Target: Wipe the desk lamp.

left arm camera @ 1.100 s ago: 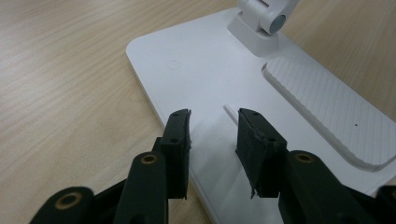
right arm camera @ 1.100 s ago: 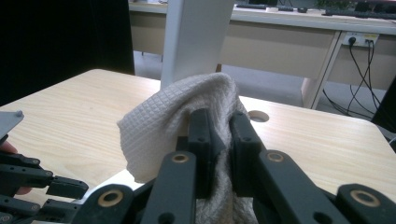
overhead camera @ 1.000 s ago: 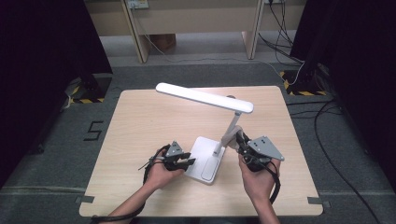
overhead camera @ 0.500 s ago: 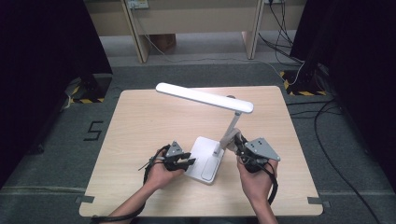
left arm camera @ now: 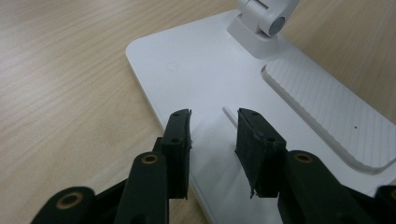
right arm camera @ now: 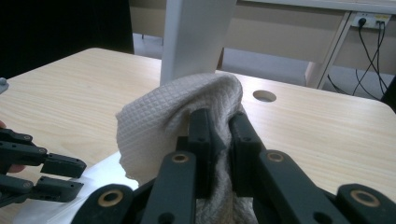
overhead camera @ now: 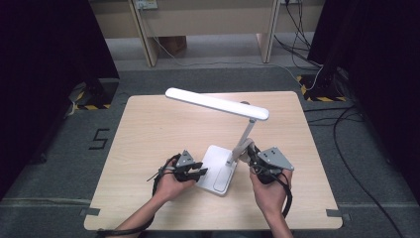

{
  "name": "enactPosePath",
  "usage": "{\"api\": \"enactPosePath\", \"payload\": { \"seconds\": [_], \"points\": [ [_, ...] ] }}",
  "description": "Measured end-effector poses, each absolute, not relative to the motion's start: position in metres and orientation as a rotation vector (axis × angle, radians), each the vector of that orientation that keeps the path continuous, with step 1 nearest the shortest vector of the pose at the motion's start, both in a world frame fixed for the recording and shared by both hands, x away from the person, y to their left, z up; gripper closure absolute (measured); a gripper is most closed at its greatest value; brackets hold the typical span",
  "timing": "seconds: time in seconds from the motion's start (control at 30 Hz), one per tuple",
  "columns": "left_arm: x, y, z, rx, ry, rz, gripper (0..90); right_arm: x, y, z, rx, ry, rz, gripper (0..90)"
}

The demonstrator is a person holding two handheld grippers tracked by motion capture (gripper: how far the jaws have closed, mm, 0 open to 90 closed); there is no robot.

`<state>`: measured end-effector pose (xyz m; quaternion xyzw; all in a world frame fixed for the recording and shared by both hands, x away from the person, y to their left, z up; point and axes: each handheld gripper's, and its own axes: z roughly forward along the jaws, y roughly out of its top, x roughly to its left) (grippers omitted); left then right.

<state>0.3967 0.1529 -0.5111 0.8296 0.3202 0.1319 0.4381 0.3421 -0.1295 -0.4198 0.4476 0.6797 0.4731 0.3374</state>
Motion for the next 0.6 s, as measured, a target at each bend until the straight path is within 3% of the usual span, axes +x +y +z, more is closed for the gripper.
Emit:
{"api": "enactPosePath", "payload": {
  "seconds": [0.6],
  "points": [
    [0.397,0.152,-0.511,2.061,0.796,0.325,64.5,0.349,-0.126,-0.431,1.179,1.822,1.187,81.9]
  ]
}}
